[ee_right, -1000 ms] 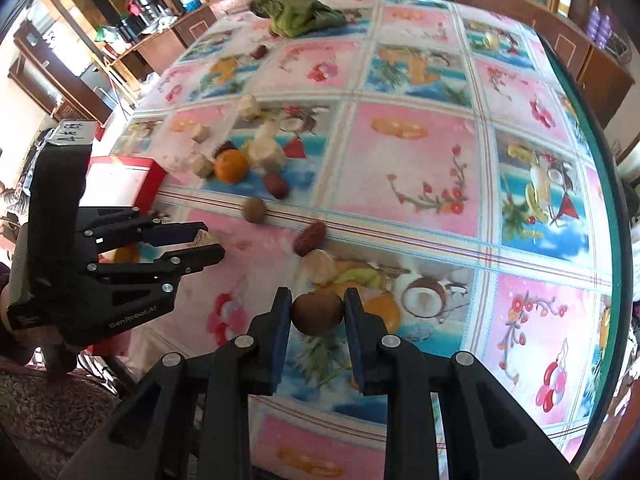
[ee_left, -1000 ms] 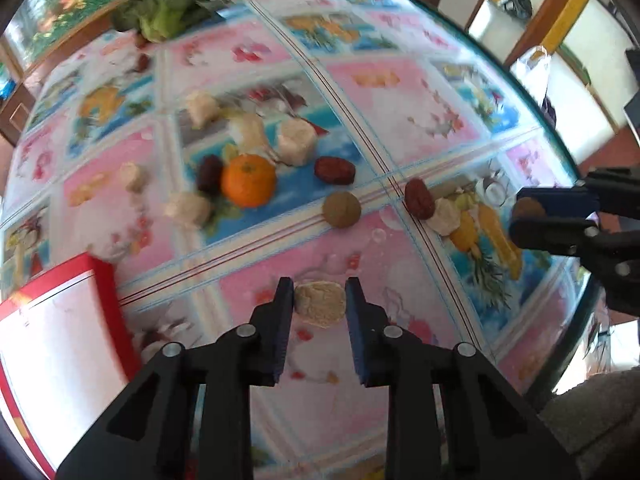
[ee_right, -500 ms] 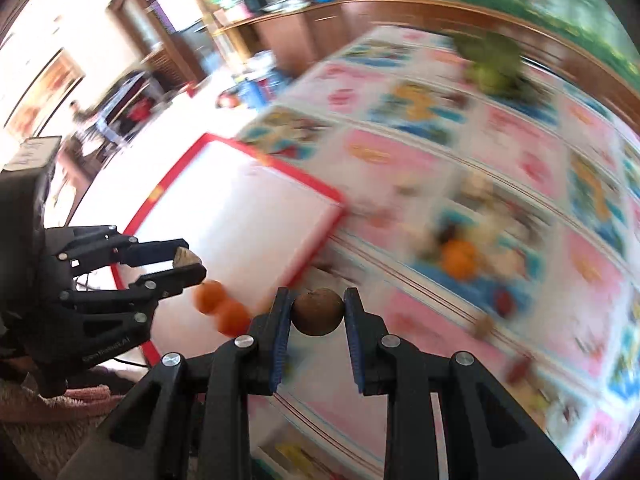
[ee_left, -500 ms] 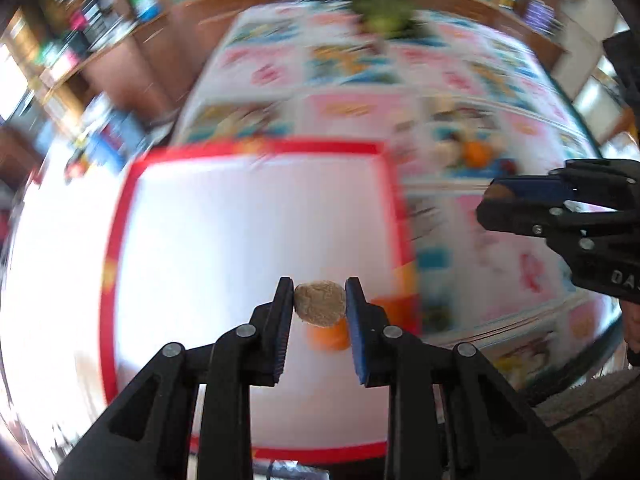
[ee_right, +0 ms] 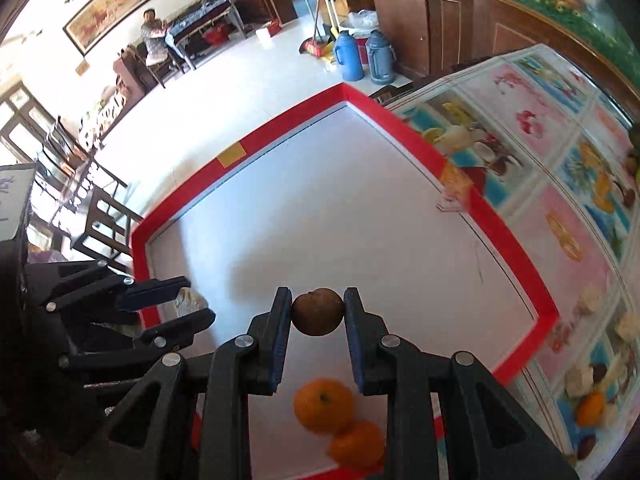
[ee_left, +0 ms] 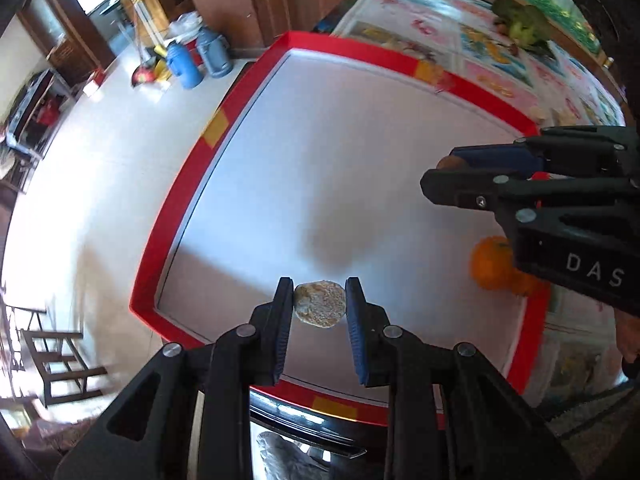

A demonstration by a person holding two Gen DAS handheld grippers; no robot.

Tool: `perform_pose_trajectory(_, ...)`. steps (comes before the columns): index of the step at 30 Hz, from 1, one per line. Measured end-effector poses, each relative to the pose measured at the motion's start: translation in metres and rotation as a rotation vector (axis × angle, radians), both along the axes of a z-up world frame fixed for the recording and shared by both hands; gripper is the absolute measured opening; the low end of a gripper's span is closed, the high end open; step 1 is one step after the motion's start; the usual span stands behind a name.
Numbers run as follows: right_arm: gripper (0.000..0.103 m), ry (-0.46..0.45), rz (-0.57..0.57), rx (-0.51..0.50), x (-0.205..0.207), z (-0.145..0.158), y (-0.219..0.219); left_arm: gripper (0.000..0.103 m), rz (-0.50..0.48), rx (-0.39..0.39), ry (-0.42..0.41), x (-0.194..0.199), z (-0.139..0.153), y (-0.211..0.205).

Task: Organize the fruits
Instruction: 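Carry both fruits into the white tray and open both tools, then grasp a red date with the right tool while the left tool reaches for a brown kiwi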

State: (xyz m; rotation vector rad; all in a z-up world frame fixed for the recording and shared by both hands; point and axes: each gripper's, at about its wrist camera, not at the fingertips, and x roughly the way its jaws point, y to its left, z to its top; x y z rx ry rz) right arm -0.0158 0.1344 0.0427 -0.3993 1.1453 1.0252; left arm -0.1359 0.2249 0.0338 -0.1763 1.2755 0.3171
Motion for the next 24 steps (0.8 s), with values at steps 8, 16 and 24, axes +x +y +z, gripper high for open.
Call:
perform_pose_trajectory(8, 0.026, -0.017, -0.033, -0.107, -0.012, -0.017, 0.008, 0.028, 0.068, 0.030, 0.029, 0.005, -0.006, 0.007)
perform_pose_trajectory(16, 0.029, -0.074, -0.108, -0.066, -0.008, 0.013, -0.035, 0.033, -0.028, 0.079, -0.019, 0.026, 0.018, -0.017)
perform_pose_trajectory(24, 0.029, -0.202, -0.405, -0.044, 0.021, 0.040, -0.157, 0.034, -0.376, 0.049, -0.112, 0.070, 0.043, -0.098)
